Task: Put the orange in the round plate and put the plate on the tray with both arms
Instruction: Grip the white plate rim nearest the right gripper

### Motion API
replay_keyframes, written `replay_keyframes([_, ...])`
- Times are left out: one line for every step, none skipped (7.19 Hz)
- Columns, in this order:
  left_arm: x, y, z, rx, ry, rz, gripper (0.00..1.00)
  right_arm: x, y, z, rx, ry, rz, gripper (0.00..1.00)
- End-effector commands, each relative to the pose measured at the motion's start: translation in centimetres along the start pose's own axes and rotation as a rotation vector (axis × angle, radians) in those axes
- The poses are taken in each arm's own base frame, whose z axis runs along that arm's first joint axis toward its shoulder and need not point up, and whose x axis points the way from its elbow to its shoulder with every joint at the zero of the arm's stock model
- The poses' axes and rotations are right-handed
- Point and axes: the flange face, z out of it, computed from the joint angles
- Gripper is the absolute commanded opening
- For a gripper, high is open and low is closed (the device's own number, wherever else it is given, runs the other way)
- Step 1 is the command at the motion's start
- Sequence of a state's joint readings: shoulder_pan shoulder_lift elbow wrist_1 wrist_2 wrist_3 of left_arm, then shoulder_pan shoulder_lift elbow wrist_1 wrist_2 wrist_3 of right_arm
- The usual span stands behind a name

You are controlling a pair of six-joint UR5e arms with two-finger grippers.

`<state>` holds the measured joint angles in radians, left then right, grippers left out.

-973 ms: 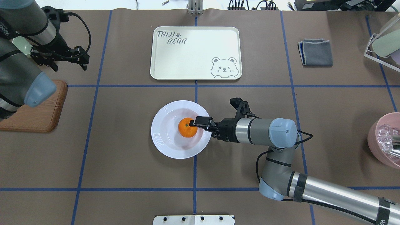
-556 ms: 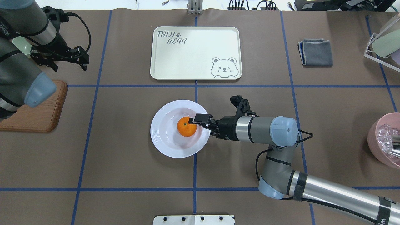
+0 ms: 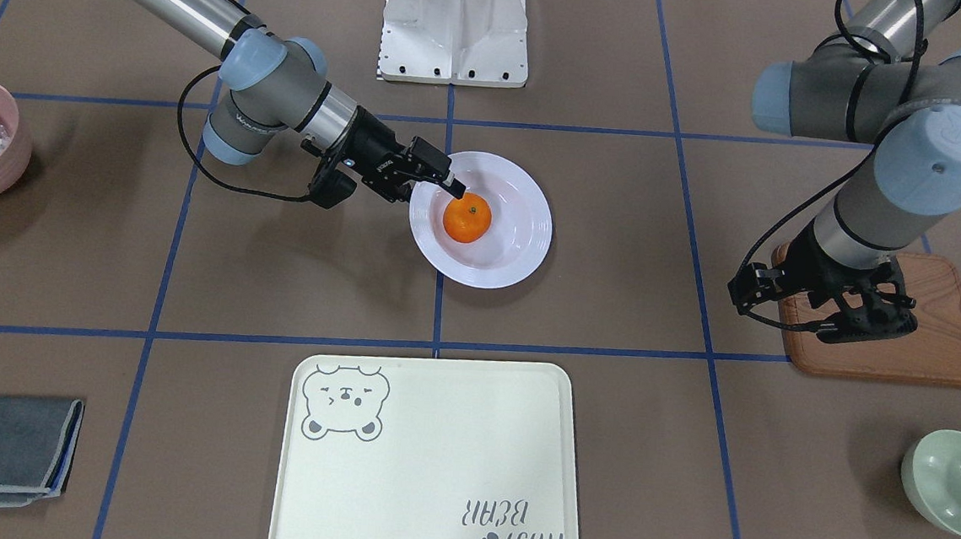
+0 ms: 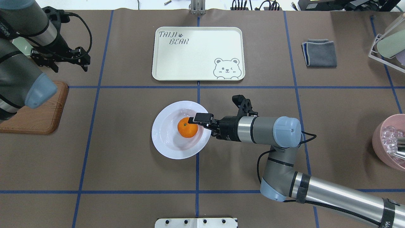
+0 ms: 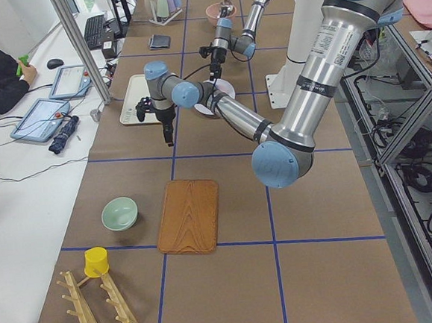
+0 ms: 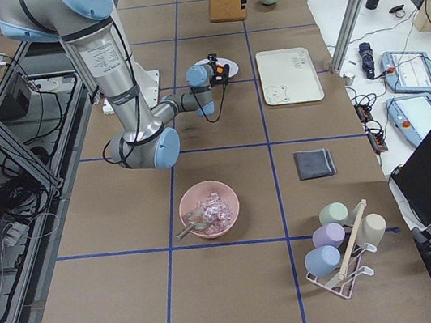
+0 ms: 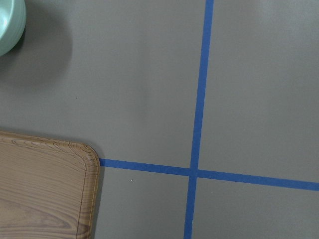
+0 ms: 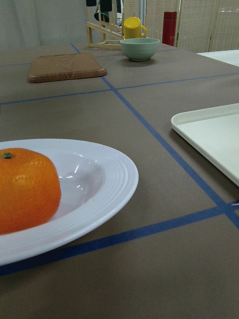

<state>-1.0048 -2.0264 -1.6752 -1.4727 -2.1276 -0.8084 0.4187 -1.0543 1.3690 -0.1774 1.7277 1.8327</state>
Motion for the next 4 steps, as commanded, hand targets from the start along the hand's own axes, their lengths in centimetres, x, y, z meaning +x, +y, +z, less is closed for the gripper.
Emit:
replay_keyframes([0.05, -0.04, 0.0, 0.0, 0.0, 0.0, 0.98, -0.16, -0.02, 0.05, 0.005, -0.002, 0.013, 0.59])
replay_keyframes([0.05, -0.05, 0.0, 0.0, 0.0, 0.0, 0.98, -0.15, -0.03, -0.03, 0.006, -0.004, 0.009, 0.54])
replay_keyframes([0.05, -0.05, 0.0, 0.0, 0.0, 0.0, 0.98, -0.24, -0.1, -0.07, 0.007, -0.004, 0.008, 0.53])
replay_keyframes([0.12, -0.07, -0.06, 0.001, 0.001, 0.001, 0.98, -0.2, -0.02, -0.02, 0.006, -0.003, 0.008, 0.46])
